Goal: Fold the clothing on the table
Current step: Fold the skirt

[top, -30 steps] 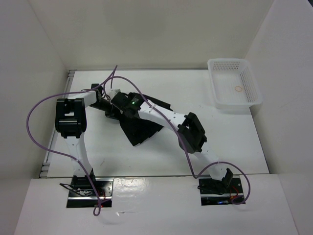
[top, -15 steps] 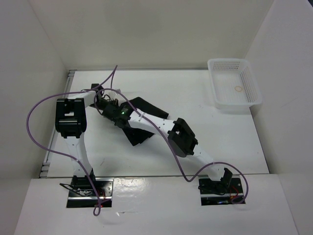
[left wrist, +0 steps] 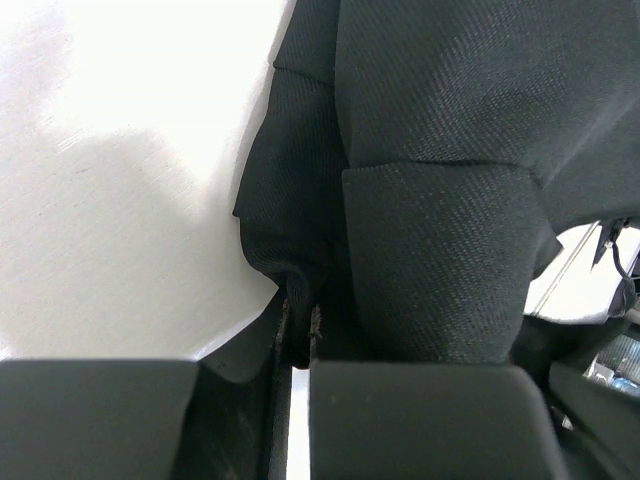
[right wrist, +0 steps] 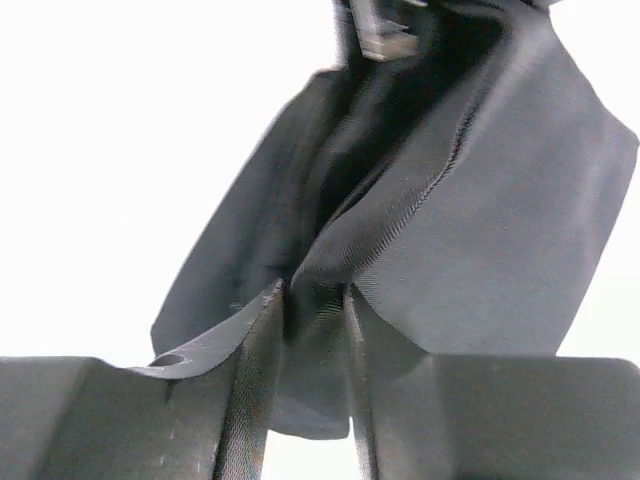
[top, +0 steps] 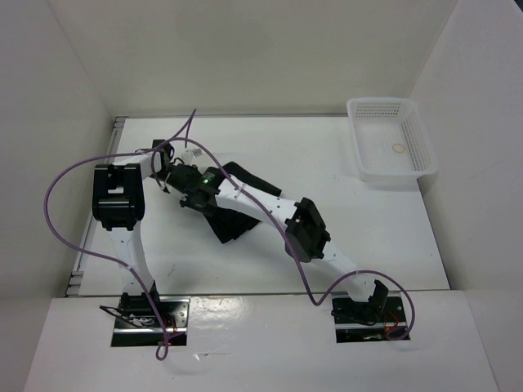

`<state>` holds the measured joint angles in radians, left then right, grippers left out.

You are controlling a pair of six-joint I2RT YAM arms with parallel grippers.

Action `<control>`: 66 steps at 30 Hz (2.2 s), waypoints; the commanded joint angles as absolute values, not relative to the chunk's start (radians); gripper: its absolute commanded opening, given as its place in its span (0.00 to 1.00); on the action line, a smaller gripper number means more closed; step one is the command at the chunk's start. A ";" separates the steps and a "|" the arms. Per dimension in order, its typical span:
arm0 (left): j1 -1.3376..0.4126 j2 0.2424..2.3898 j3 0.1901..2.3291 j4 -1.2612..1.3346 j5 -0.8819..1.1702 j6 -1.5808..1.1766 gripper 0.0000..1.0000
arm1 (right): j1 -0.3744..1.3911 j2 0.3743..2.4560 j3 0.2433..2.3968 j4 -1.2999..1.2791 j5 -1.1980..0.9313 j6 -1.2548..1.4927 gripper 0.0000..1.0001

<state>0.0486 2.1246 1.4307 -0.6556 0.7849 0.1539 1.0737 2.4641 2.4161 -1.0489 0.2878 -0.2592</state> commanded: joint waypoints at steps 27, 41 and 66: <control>0.276 1.525 1.388 -0.848 0.578 0.275 1.00 | 0.708 1.754 1.918 -1.060 -0.055 -0.514 0.77; 0.075 1.744 1.644 -0.898 0.946 0.272 1.00 | 0.230 1.298 1.289 -0.831 -0.235 -0.427 0.89; -0.015 2.410 1.671 -1.299 1.147 0.882 1.00 | -0.301 1.055 1.092 -0.861 -0.515 -0.417 0.90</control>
<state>-0.0071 2.3440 1.6775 -1.2884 1.1439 0.7612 -0.2813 1.0542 1.0920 -0.8757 -0.4843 -0.4240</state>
